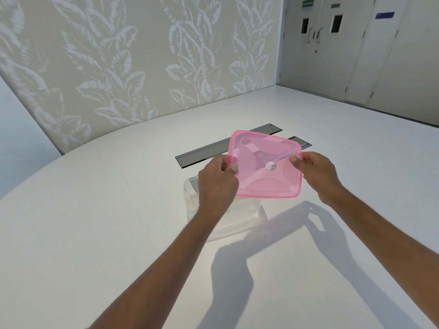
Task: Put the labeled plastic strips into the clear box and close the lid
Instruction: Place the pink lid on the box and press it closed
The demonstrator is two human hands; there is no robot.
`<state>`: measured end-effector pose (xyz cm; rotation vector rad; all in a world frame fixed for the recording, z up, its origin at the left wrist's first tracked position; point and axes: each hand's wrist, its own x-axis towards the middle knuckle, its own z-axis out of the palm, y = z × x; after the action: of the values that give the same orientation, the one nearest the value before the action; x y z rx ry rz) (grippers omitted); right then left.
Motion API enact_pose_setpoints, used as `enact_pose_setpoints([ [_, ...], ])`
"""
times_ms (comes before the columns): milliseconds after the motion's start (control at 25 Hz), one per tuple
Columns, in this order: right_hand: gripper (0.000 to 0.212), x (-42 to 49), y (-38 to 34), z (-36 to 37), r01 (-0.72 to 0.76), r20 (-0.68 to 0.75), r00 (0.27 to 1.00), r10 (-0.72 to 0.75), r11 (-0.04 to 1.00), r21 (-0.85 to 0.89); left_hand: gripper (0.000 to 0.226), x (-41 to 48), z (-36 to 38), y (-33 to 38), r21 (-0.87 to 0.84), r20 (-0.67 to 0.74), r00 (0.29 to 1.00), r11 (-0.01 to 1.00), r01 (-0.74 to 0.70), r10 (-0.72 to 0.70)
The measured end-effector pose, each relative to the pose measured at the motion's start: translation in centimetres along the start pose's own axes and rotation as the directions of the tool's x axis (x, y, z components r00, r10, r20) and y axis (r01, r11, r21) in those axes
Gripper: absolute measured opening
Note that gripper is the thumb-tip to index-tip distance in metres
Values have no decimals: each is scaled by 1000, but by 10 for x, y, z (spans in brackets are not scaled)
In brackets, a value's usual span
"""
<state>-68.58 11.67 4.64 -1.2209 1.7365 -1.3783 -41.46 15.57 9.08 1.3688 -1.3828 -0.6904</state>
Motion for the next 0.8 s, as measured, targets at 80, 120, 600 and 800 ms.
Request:
enact_pose_setpoints([
  [80,19,3,-4,7,-1,1,1000,1,998,56,14,5,-11,-4,-48,-8,998,997,61,-61],
  [120,15,5,-6,11,0,-11,1000,1,998,70,15,7,-17,-7,-44,-14,997,996,76,-77],
  [600,21,13,-31,79,6,1,1000,-6,1000,-9,31,23,-76,-59,-4,-127,967,975,221,-220],
  [800,21,10,-29,105,35,29,999,-33,996,-77,33,25,-84,-80,-7,-153,947,959,283,-281],
])
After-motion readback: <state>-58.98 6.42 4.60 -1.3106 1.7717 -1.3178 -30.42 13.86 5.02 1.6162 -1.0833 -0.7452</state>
